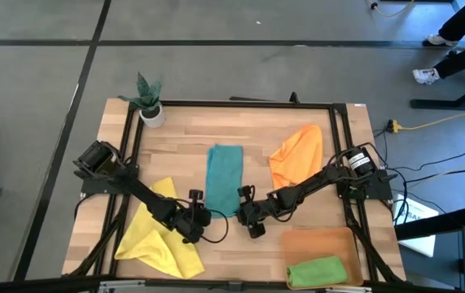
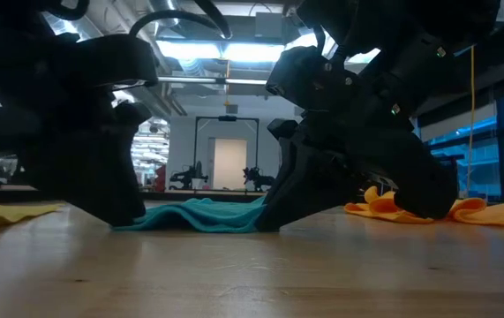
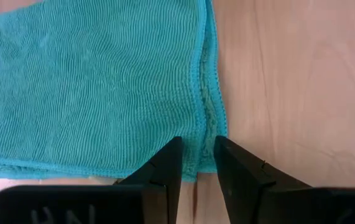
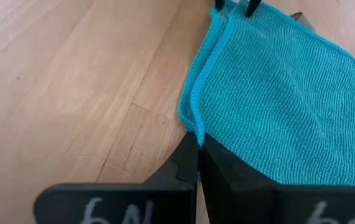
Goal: Roll microfiber towels into tight, uniform cylinder then place into a basket
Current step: Roll the blue microfiber towel
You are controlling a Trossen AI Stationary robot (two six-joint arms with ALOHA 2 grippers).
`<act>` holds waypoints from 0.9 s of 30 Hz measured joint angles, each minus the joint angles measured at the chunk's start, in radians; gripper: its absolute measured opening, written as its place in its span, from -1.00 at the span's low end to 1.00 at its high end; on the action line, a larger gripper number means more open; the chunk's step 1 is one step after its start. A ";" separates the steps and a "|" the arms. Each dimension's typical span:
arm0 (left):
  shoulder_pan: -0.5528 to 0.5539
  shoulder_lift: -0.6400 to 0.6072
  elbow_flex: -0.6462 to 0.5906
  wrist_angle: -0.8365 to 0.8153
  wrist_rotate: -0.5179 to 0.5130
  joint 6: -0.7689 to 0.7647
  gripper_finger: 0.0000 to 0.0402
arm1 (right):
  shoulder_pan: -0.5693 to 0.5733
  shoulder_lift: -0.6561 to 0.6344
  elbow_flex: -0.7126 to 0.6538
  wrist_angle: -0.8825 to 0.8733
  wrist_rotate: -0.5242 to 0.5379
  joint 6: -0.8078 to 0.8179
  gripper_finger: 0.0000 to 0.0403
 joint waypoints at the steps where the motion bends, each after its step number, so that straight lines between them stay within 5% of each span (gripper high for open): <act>1: 0.000 -0.002 0.000 -0.001 0.004 0.000 -0.55 | 0.000 0.000 0.000 0.000 -0.001 0.000 -0.95; 10: 0.000 -0.074 -0.005 -0.022 0.045 0.022 -0.55 | 0.000 0.000 0.000 0.000 0.000 0.000 -0.95; 27: 0.004 -0.023 -0.003 0.006 0.056 0.007 -0.55 | -0.001 0.000 0.000 0.000 -0.012 0.000 -0.95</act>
